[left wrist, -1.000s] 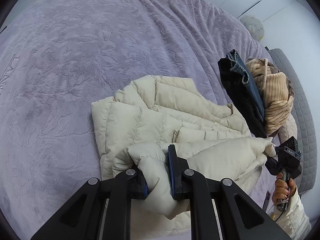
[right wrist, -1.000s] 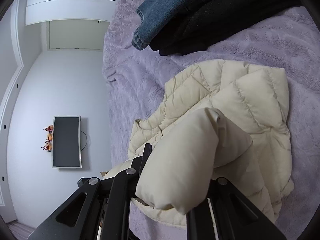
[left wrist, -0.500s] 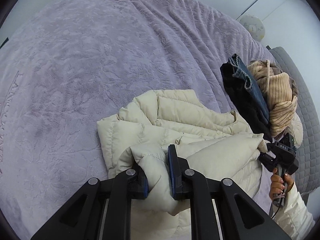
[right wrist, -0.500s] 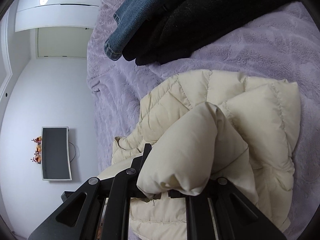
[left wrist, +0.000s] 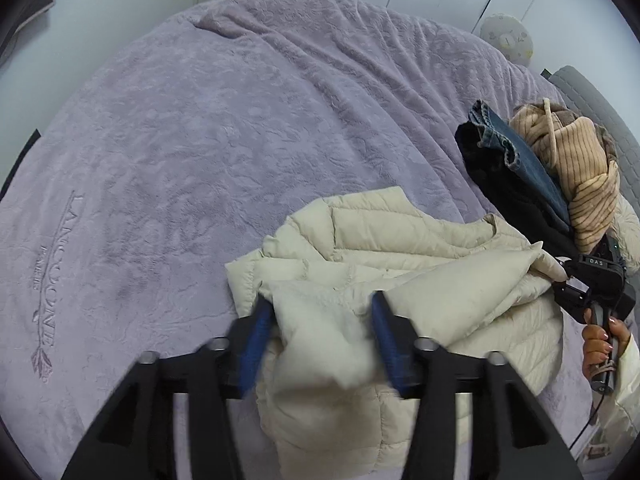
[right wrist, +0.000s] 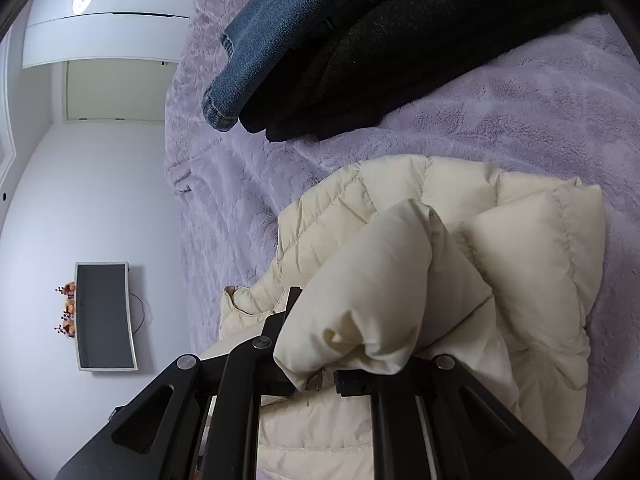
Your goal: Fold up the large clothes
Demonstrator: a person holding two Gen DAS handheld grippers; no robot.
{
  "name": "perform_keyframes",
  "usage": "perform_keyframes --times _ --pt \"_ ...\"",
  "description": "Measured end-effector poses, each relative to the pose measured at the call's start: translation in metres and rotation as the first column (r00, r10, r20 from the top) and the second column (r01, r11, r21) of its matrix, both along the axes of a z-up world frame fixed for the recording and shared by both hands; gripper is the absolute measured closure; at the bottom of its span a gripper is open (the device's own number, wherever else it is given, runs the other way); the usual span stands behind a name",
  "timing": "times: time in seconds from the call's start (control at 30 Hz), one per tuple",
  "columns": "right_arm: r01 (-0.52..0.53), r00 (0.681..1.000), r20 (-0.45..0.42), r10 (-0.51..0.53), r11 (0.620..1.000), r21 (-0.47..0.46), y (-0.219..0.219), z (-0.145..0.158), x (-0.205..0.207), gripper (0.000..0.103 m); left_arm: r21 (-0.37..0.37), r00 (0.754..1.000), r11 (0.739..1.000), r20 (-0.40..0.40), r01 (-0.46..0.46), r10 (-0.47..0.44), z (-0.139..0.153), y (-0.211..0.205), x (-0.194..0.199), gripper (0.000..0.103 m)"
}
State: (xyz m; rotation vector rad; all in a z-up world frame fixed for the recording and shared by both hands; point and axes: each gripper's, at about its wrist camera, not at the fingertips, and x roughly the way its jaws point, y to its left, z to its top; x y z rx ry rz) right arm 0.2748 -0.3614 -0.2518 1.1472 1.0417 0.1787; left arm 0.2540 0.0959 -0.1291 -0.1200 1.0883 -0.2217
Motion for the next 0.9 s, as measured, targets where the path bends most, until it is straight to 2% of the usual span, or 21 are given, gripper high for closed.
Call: perform_keyframes --times 0.03,0.07,0.3,0.37,0.4,0.43,0.47,0.57,0.67,0.7,0.73,0.8,0.9 --pt "0.0 1.0 -0.001 0.0 1.0 -0.001 0.0 0.001 0.0 0.088 0.01 0.999 1.0 0.029 -0.021 0.021 0.004 0.002 -0.003 0.006" --pt "-0.003 1.0 -0.001 0.003 1.0 -0.003 -0.001 0.002 0.0 0.087 0.012 0.998 0.999 0.052 -0.034 0.034 0.007 0.003 -0.005 0.003" --pt "-0.041 0.999 0.011 0.042 0.996 -0.077 0.001 0.023 0.001 0.084 0.06 0.994 0.997 0.094 -0.053 0.048 0.021 0.0 -0.011 0.003" --pt "-0.054 0.998 0.021 0.056 0.994 -0.098 0.002 0.031 0.001 0.066 0.053 0.993 0.997 0.107 -0.058 0.052 0.025 -0.002 -0.015 0.003" --pt "-0.054 0.998 0.033 0.058 0.992 -0.114 0.001 0.037 0.0 0.04 0.037 0.993 0.998 0.108 -0.05 0.046 0.026 -0.002 -0.017 0.003" --pt "-0.05 0.997 0.053 0.057 0.99 -0.132 0.001 0.043 -0.002 0.022 0.025 0.993 0.999 0.107 -0.045 0.042 0.027 -0.003 -0.02 0.003" --pt "-0.047 0.996 0.072 0.058 0.988 -0.15 0.0 0.05 -0.004 0.021 0.017 0.994 0.999 0.108 -0.038 0.036 0.028 -0.005 -0.021 0.003" --pt "-0.054 0.994 0.084 0.073 0.977 -0.206 -0.001 0.064 -0.01 0.021 0.034 0.995 0.999 0.096 -0.017 0.014 0.021 -0.014 -0.021 0.003" --pt "-0.077 0.993 0.069 0.098 0.961 -0.264 0.002 0.068 -0.015 0.023 0.052 0.998 0.999 0.057 -0.008 0.005 0.003 -0.027 -0.016 0.003" --pt "-0.091 0.992 0.06 0.111 0.958 -0.273 0.003 0.066 -0.018 0.031 0.055 0.999 0.998 0.046 -0.011 0.009 -0.005 -0.03 -0.014 0.003" --pt "-0.111 0.991 0.042 0.128 0.953 -0.283 0.006 0.062 -0.019 0.046 0.06 0.999 0.998 0.036 -0.017 0.015 -0.012 -0.033 -0.012 0.003" --pt "-0.149 0.988 -0.003 0.156 0.94 -0.306 0.01 0.051 -0.019 0.061 0.064 1.0 0.998 0.014 -0.027 0.026 -0.028 -0.039 -0.007 0.003" --pt "-0.171 0.985 -0.038 0.168 0.929 -0.328 0.012 0.035 -0.02 0.066 0.109 0.999 0.993 0.0 -0.047 0.047 -0.048 -0.046 0.002 0.003"
